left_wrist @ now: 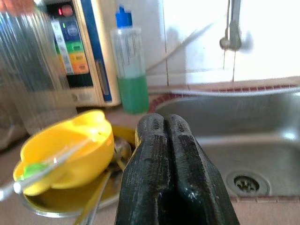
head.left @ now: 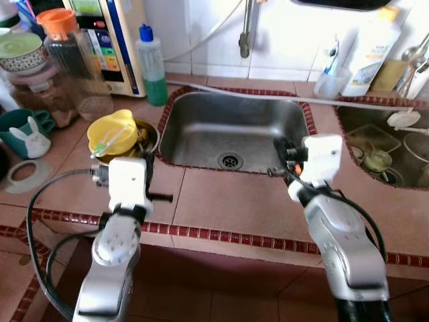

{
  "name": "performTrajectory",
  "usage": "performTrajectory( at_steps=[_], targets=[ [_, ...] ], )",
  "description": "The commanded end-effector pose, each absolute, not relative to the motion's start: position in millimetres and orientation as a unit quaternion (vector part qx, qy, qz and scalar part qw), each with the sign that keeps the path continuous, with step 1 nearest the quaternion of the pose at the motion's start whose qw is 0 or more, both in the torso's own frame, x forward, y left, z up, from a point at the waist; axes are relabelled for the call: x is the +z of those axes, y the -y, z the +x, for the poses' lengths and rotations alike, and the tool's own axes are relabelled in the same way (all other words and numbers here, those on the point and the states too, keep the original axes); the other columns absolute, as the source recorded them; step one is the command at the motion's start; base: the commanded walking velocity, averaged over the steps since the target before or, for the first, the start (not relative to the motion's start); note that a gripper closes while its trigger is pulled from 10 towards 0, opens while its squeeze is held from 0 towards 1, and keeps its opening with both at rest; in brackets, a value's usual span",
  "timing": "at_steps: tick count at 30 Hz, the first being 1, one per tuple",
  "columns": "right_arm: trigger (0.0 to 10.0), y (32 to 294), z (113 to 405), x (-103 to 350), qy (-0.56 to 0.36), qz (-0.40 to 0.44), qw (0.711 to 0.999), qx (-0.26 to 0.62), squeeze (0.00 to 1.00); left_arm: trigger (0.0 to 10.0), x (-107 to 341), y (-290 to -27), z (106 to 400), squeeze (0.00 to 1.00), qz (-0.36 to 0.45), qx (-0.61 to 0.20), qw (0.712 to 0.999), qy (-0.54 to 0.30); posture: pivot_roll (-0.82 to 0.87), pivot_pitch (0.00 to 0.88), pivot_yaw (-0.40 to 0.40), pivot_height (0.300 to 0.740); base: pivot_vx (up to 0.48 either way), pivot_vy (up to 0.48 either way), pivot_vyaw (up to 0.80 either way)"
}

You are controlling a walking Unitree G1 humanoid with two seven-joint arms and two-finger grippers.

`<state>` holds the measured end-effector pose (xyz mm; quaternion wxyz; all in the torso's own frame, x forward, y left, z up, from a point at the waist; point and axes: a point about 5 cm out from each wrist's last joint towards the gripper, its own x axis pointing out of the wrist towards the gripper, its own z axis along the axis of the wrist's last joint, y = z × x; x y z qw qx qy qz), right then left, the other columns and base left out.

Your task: Kitchen organization

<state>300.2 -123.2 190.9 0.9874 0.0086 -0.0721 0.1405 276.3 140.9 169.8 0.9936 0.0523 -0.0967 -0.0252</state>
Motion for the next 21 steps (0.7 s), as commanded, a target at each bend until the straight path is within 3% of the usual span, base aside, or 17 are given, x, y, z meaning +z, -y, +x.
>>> performTrajectory(
  at_steps=[1, 21],
  targets=[
    [10.0, 126.7, 301.7, 189.4, 0.069, 0.011, 0.988, 0.135, 0.0, 10.0, 164.7, -142.4, 275.4, 0.0, 0.055, -0.018, 0.995, 0.086, 0.0, 0.034, 0.028, 0.74, 0.0, 0.0, 0.0],
    [10.0, 119.8, 302.6, 188.4, 0.065, 0.02, 0.984, 0.164, 0.0, 10.0, 166.6, -148.6, 279.0, 0.0, 0.067, 0.021, 0.993, 0.095, 0.0, 0.039, 0.024, 0.74, 0.0, 0.0, 0.0]
  ],
)
